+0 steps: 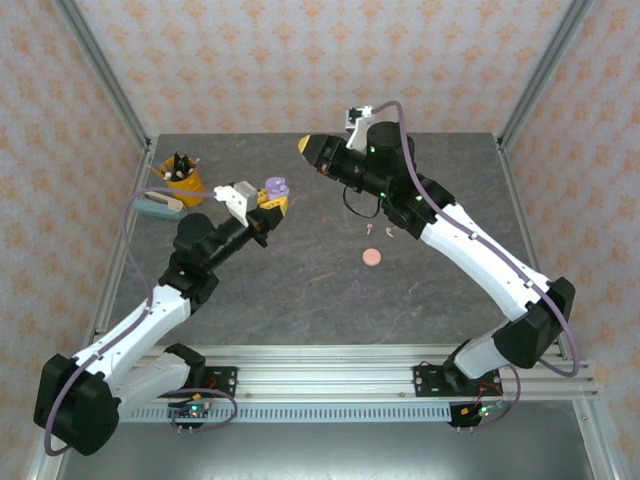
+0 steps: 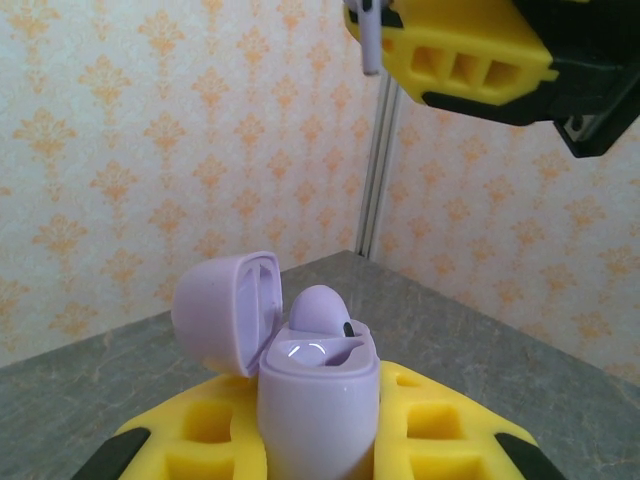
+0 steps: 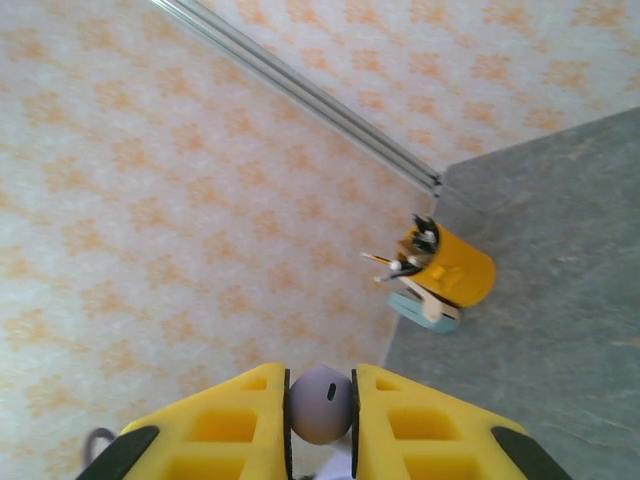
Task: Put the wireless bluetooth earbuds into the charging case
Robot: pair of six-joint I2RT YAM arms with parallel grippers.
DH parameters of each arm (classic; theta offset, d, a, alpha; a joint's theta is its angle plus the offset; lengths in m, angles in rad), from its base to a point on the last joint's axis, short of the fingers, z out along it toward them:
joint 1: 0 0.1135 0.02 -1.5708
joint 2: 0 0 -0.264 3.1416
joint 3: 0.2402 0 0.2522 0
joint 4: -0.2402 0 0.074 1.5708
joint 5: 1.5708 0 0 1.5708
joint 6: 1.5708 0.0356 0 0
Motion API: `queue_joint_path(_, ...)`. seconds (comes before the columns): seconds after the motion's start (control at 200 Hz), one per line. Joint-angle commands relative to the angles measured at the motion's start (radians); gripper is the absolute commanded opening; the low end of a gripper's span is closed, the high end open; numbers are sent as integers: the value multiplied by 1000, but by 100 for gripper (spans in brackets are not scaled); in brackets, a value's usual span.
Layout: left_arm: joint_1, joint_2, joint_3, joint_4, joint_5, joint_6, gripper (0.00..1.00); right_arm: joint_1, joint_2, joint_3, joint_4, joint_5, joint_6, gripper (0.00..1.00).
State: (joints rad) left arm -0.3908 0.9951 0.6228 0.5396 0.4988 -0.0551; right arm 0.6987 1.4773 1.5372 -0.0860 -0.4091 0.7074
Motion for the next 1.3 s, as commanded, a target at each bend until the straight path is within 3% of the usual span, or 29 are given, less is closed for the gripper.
queue_joint_path(0.0, -14, 8, 52, 67, 17, 27, 0, -10, -28, -35, 143, -64, 68, 20)
queue_joint_path(0.535, -46, 14, 22, 96, -111, 82, 0, -13, -92, -209, 253, -94, 124, 20)
queue_joint_path(0.931, -59, 53, 46, 125, -49, 96, 0, -13, -91, -249, 421, -293, 117, 20)
queue_joint_path(1.296, -75, 71, 80, 148, -52, 106, 0, -2, -66, -257, 468, -345, 121, 20)
